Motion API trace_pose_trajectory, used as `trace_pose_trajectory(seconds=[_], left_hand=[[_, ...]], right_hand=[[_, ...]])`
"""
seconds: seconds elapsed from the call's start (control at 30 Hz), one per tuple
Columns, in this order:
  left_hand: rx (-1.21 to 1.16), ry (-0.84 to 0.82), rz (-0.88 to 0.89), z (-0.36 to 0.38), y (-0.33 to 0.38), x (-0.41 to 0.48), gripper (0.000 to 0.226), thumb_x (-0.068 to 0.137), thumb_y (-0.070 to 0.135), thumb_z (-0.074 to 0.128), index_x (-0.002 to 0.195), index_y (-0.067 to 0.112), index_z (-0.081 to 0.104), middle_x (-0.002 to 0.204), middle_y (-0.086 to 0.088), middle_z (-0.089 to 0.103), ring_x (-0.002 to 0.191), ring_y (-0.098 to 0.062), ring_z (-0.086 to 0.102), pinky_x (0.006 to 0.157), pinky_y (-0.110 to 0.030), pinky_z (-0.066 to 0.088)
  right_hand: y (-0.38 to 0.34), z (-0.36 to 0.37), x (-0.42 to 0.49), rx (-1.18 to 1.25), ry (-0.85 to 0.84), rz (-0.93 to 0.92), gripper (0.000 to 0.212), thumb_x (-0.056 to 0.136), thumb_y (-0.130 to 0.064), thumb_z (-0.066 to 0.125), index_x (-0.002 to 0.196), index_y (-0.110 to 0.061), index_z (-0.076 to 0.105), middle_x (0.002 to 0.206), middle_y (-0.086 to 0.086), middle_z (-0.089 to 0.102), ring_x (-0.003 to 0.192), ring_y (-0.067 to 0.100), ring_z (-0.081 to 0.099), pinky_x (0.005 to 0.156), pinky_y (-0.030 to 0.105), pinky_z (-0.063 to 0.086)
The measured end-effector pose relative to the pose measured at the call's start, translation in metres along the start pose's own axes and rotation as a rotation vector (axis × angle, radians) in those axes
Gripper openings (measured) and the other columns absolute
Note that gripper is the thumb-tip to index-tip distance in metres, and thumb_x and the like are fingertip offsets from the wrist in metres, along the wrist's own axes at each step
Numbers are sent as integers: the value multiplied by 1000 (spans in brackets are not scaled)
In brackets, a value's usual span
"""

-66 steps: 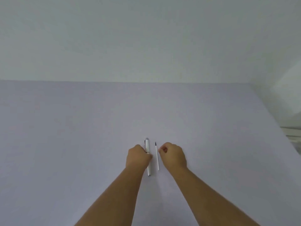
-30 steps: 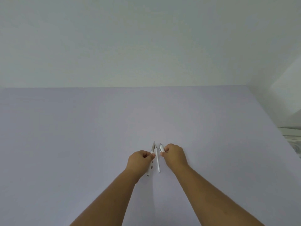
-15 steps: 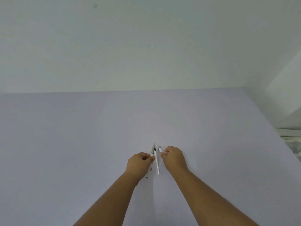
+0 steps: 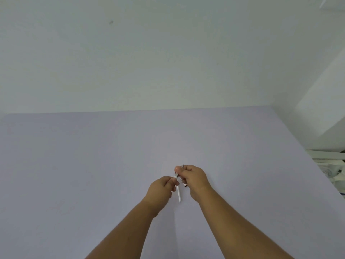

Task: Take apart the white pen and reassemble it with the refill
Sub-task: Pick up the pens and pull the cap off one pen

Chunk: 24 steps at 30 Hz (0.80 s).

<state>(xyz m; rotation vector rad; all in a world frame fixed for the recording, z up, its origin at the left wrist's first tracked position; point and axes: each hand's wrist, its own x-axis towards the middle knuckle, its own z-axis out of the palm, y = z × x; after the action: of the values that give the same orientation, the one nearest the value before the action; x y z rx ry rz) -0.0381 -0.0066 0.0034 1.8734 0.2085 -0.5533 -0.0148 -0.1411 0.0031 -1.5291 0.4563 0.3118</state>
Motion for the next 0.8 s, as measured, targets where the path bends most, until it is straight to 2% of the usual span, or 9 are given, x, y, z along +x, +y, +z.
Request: trace_pose_trajectory(seconds=[0.1,0.23,0.37,0.43,0.53,0.63,0.7,0.77,0.8], left_hand=[[-31,-30,12,-5,3,-3,30,98,31,43,90,18,69,74,5,57,58,-10,48,59,-21,41],[74,3,73,-6,7,-7,29,98,32,42,89,22,67,74,7,58,60,-9,51,60,-19,41],[133,26,112,-6,9,-12,26,97,32,42,87,24,65,74,8,58,57,-9,50,56,-18,40],[160,42,135,-7,10,-14,26,97,33,42,86,25,64,73,9,58,56,-8,49,57,-18,40],[205,53,161,-7,11,-19,26,97,34,42,88,24,64,74,11,59,60,-6,50,59,-20,41],[253,74,179,-6,12,-23,25,98,34,42,88,25,63,74,12,58,64,-3,51,58,-18,39],[269,85,186,-6,13,-24,25,98,34,41,88,25,63,74,12,58,64,-3,50,58,-18,37],[282,91,190,-7,13,-25,26,98,34,42,90,24,64,74,12,58,63,-3,50,57,-18,38],[285,91,191,-7,14,-26,26,98,34,42,91,22,64,74,11,58,63,-4,50,57,-18,39]], right_hand=[[-1,-8,-3,206,-144,-7,13,89,-12,63,85,-11,75,67,-3,64,62,10,53,57,17,47],[-3,-11,-7,96,-120,58,17,83,-25,71,82,-8,71,69,1,60,64,13,52,61,23,47],[-2,-15,-10,165,-159,13,7,86,-10,66,84,-10,73,80,6,66,71,14,57,63,21,49],[-4,-16,-13,197,-179,22,9,86,-9,65,87,-12,74,83,6,67,74,14,58,66,22,50],[-6,-14,-16,114,-110,51,19,82,-24,72,84,-6,71,76,7,60,64,14,51,63,24,48],[-7,-14,-20,166,-112,31,6,84,-10,68,82,-6,72,78,9,65,66,15,57,62,23,50],[-8,-16,-22,245,-141,20,10,85,-3,64,85,-9,73,80,8,70,69,15,62,65,23,52],[-10,-16,-24,221,-115,37,7,85,-11,67,83,-7,72,76,6,67,67,15,58,66,24,52],[-9,-16,-24,171,-86,45,13,83,-19,70,81,-6,71,72,5,63,65,15,54,66,26,51]])
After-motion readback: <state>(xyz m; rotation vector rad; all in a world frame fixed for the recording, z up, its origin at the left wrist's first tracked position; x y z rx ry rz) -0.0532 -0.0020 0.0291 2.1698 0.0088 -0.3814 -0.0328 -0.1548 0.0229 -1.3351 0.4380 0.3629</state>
